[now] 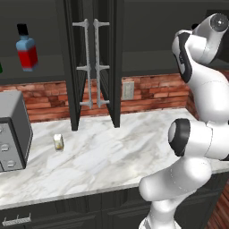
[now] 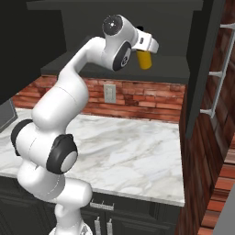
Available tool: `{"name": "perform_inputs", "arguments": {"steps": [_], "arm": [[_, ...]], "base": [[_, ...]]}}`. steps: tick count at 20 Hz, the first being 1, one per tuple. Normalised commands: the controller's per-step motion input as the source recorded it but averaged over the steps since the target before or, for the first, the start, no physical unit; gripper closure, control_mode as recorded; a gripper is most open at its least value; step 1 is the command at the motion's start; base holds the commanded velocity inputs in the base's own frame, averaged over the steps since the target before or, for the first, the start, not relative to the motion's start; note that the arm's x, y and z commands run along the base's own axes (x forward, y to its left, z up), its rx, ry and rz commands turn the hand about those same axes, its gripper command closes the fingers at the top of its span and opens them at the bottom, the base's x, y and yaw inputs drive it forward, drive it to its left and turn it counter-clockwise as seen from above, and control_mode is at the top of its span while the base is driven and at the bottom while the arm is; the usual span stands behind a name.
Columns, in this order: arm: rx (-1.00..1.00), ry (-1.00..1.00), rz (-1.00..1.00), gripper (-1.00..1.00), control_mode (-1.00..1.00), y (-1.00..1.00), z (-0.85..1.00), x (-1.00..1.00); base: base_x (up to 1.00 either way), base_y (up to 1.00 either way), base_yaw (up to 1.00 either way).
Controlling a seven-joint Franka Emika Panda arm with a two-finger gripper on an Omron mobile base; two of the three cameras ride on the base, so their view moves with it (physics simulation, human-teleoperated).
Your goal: Sort all alcoholic drinks to one cabinet, and non-alcoholic drinks to the other.
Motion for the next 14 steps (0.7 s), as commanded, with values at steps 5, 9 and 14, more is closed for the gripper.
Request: {"name": "perform_inputs", "arguments": {"steps": [5, 9, 14], "arm": [[0.0, -0.08, 0.0, -1.0, -1.0, -0.01, -0.08, 0.01], [0.0, -0.09, 0.0, -1.0, -1.0, -0.06, -0.1, 0.0], [0.0, -0.06, 0.0, -1.0, -1.0, -0.08, -0.09, 0.0]], "base": [[0.0, 0.0, 0.0], [0.0, 0.0, 0.0], [0.0, 0.0, 0.0]]}}
